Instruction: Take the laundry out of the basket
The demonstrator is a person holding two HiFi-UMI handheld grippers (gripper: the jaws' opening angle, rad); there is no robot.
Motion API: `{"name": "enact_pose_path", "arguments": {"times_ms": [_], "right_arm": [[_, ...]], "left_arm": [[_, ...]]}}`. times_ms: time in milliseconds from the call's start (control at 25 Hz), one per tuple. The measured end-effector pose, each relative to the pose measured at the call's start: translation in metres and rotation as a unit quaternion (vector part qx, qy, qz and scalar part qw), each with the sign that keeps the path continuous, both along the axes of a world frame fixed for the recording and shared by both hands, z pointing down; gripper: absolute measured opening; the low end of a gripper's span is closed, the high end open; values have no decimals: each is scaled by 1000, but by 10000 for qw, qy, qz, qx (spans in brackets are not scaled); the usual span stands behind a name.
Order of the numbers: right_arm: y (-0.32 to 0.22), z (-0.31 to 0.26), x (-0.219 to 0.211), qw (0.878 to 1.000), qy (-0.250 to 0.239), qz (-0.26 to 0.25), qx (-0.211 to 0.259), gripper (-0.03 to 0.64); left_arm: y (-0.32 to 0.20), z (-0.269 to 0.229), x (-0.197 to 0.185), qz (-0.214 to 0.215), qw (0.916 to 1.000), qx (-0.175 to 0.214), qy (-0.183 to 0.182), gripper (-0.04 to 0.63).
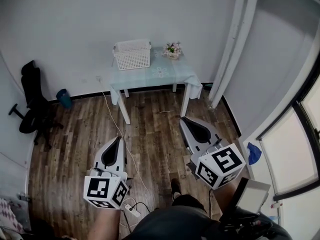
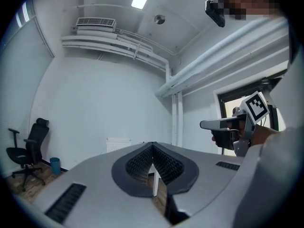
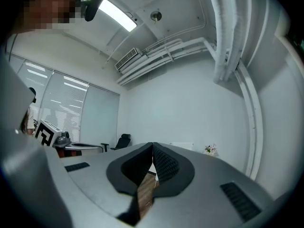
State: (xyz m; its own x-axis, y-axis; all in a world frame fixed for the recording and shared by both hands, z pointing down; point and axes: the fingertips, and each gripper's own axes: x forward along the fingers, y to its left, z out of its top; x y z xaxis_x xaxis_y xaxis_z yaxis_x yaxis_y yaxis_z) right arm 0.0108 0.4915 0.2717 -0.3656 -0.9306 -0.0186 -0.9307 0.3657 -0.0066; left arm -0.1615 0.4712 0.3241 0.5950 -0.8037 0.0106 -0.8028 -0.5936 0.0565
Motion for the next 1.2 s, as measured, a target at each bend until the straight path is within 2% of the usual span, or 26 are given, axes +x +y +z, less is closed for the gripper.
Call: {"name": "enact_pose_path", "arguments": {"times_ms": [360,600,800,920,1080,1200], "right_arm": [[-83,-3,24,9993,-254,-246,154,14],[-142,-16,57,9981,-319,-427,307,14],[-188,-14,90,9974,-399,-499,331,14],[-211,-7,109,9971,-469,-555,234,14],[-236,1,131,9973,-333,-593,264,14],[-259,8,142,9972,-468,-569,160,14]], "left_arm": [[-68,-9,17,-333,9991,94,-234,8],[-126,-22,48,-555,9979,230,-222,8],[-167,-29,82,-691,9962,345,-408,8],[-188,-25,100,-779,9954,288,-472,8],[-211,-15,117,-921,9939,182,-583,9],[-228,-5,126,-905,9936,43,-672,9]]}}
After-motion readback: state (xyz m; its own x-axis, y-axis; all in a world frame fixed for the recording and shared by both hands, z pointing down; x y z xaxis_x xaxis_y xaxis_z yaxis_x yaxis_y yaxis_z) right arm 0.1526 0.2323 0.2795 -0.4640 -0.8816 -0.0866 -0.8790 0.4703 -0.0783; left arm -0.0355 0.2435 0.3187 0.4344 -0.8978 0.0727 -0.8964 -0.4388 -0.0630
